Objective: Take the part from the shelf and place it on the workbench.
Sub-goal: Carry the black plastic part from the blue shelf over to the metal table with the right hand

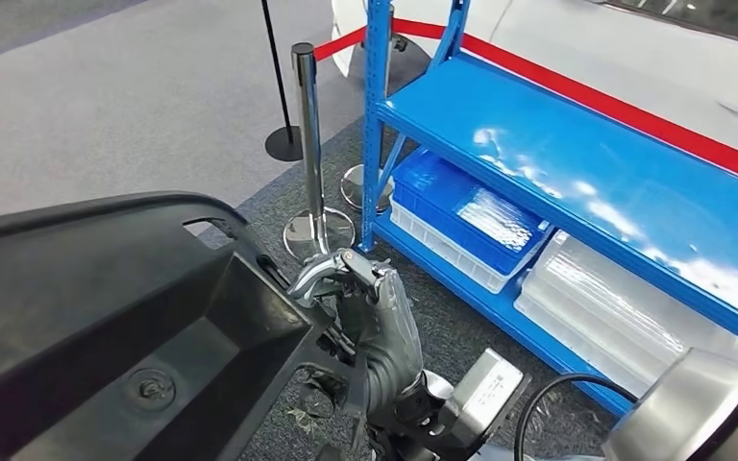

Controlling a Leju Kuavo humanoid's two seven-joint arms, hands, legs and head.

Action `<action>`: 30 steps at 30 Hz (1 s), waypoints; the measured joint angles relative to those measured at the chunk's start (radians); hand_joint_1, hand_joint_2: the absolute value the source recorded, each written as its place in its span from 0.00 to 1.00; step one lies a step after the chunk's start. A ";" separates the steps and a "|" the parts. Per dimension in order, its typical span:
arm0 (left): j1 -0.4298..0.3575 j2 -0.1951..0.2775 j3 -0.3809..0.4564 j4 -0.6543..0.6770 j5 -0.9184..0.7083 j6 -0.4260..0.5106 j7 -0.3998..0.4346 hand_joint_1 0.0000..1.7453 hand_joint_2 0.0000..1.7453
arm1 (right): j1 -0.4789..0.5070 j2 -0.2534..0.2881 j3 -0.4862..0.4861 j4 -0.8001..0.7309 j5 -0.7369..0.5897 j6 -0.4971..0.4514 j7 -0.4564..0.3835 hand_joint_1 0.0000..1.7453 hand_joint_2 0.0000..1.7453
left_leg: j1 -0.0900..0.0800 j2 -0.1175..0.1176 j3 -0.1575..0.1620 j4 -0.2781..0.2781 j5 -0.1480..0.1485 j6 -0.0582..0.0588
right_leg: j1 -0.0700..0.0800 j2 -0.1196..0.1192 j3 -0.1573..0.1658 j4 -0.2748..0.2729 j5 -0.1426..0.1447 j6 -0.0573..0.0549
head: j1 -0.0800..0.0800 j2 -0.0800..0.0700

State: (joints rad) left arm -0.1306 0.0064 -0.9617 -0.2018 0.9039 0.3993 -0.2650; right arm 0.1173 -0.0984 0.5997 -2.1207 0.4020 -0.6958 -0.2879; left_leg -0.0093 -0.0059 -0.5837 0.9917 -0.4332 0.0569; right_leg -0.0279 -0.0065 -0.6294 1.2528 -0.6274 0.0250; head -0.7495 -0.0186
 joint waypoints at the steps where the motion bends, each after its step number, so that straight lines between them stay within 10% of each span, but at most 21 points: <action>1: -0.001 -0.002 -0.002 0.000 -0.005 0.002 0.003 0.00 1.00 | 0.006 0.000 -0.003 -0.001 0.004 0.000 0.004 1.00 1.00 | 0.000 -0.013 0.001 0.003 -0.003 0.000 | 0.000 0.004 -0.029 0.041 -0.005 0.002 | 0.006 0.000; 6: -0.002 -0.005 -0.008 0.000 -0.005 0.019 -0.004 0.00 1.00 | 0.015 -0.003 -0.010 -0.006 -0.018 0.000 0.017 1.00 1.00 | 0.009 -0.077 -0.008 0.050 -0.034 -0.023 | -0.014 0.058 0.022 -0.141 0.129 0.015 | 0.033 0.000; 10: 0.004 -0.003 -0.009 0.000 0.004 0.020 0.000 0.00 1.00 | 0.020 -0.007 -0.014 -0.008 -0.040 0.000 0.018 1.00 1.00 | 0.011 -0.107 -0.036 0.073 -0.043 -0.042 | -0.015 0.070 0.031 -0.164 0.124 -0.006 | 0.045 0.001; 14: 0.008 0.000 -0.009 0.000 0.004 0.019 0.006 0.00 1.00 | 0.024 -0.005 -0.015 -0.008 -0.048 0.000 0.009 1.00 1.00 | 0.011 -0.020 -0.103 0.207 -0.106 -0.061 | -0.016 0.020 0.046 -0.172 0.120 -0.023 | 0.045 0.001; 17: 0.008 -0.001 -0.009 0.000 0.004 0.021 0.009 0.00 1.00 | 0.028 -0.005 -0.016 -0.008 -0.057 0.000 0.008 1.00 1.00 | 0.016 0.000 -0.176 0.329 -0.133 -0.065 | -0.011 -0.019 0.054 -0.173 0.112 -0.028 | 0.045 0.001; 21: 0.011 0.002 -0.009 0.000 0.004 0.022 0.014 0.00 1.00 | 0.030 -0.005 -0.017 -0.007 -0.063 0.000 0.008 1.00 1.00 | 0.003 0.042 -0.075 0.116 -0.019 -0.035 | -0.004 -0.058 0.079 -0.180 0.098 -0.027 | 0.045 0.001; 25: 0.013 0.006 -0.009 0.000 0.002 0.023 0.014 0.00 1.00 | 0.031 -0.004 -0.020 -0.006 -0.063 0.000 0.009 1.00 1.00 | -0.012 0.046 -0.040 0.042 -0.011 -0.015 | 0.000 -0.087 0.101 -0.208 0.097 -0.010 | 0.045 0.001; 28: 0.018 0.008 -0.011 0.000 -0.005 0.025 0.013 0.00 1.00 | 0.032 -0.005 -0.027 -0.004 -0.066 0.000 0.010 1.00 1.00 | 0.000 0.019 -0.002 -0.004 0.005 -0.009 | 0.002 -0.044 0.095 -0.167 0.066 0.001 | 0.048 0.000; 30: 0.014 0.007 -0.013 0.000 -0.011 0.025 0.013 0.00 1.00 | 0.035 -0.006 -0.030 -0.002 -0.070 0.000 0.013 1.00 1.00 | 0.003 0.000 0.005 -0.011 0.006 -0.003 | 0.001 -0.005 0.031 -0.048 0.014 0.001 | 0.048 0.000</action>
State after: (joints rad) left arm -0.1167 0.0133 -0.9745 -0.2014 0.8931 0.4248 -0.2520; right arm 0.1523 -0.1046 0.5693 -2.1232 0.3319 -0.6954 -0.2750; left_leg -0.0064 -0.0061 -0.5783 0.9803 -0.4268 0.0538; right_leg -0.0265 -0.0117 -0.5984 1.2051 -0.6132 0.0256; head -0.7014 -0.0183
